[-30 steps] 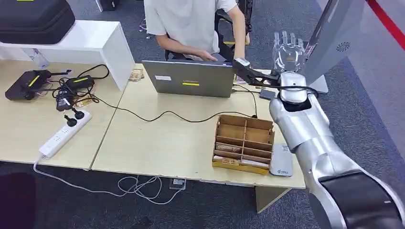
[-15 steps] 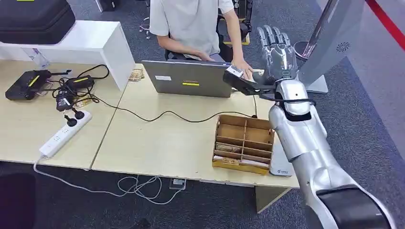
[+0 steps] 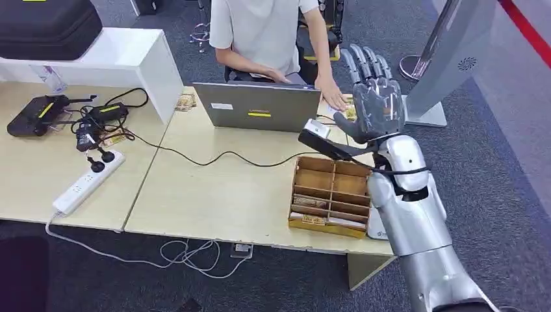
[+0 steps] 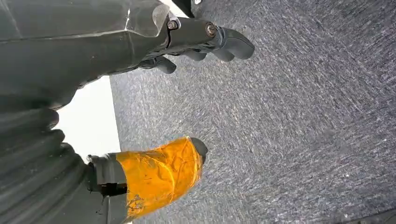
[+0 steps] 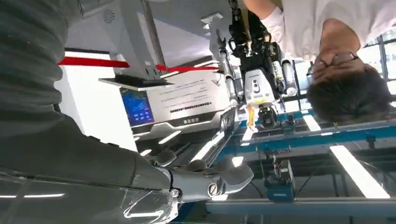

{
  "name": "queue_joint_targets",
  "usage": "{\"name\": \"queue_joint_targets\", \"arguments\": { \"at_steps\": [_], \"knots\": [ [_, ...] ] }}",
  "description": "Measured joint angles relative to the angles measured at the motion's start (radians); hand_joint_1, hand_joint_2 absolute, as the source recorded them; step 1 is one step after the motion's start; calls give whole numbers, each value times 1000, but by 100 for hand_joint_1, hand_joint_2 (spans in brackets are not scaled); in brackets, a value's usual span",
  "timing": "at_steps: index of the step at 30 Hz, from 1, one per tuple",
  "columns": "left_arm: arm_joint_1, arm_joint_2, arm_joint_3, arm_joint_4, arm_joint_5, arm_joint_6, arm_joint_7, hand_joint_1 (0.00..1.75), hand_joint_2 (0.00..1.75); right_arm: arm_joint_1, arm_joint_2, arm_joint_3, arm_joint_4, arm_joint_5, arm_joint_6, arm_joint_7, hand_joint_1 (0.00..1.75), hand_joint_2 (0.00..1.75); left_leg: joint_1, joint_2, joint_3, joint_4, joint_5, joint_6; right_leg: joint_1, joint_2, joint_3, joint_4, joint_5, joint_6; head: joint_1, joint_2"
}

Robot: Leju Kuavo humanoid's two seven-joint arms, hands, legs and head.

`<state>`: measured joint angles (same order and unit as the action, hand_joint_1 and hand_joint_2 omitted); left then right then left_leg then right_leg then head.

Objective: Pass the card to the sensor for recognition and then transmit it.

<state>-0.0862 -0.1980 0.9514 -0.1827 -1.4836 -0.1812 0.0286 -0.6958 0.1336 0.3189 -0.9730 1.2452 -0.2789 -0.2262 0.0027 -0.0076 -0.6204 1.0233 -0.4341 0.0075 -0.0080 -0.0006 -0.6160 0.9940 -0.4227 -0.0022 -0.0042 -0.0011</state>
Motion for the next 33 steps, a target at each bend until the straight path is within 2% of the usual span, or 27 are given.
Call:
{"name": "queue_joint_targets", "arguments": {
  "at_steps": [7, 13, 21, 27, 33],
  "knots": [
    [2, 1, 22, 0, 17, 4, 1, 0, 175, 98, -44, 56, -163, -55, 44, -32, 0, 175, 0, 0, 0, 0, 0, 0, 0, 0, 0, 0, 0, 0, 0, 0],
    [2, 1, 31, 0, 26, 6, 1, 0, 175, 173, -72, 105, -242, -106, 86, -62, 0, 175, 0, 0, 0, 0, -1, 1, 0, 0, 0, 0, -1, 0, 0, 0],
    [2, 2, 47, 0, 34, 6, 0, 0, 175, 246, -93, 170, -259, -129, 98, -86, 0, 175, 0, 0, 0, 0, -1, 1, 0, 0, 0, 0, -1, 0, 0, 0],
    [2, 3, 48, 0, 35, 11, 0, 0, 175, 267, -100, 190, -258, -139, 104, -95, 0, 175, 0, 0, 0, 0, -1, 1, 0, 0, 0, 0, -1, 0, 0, 0],
    [2, 10, 51, 0, 37, 14, -2, 0, 175, 311, -105, 227, -224, -158, 100, -110, 0, 175, 0, 0, 0, 0, -2, 1, 0, 0, 0, 0, -1, 1, 0, 0]
  ]
}}
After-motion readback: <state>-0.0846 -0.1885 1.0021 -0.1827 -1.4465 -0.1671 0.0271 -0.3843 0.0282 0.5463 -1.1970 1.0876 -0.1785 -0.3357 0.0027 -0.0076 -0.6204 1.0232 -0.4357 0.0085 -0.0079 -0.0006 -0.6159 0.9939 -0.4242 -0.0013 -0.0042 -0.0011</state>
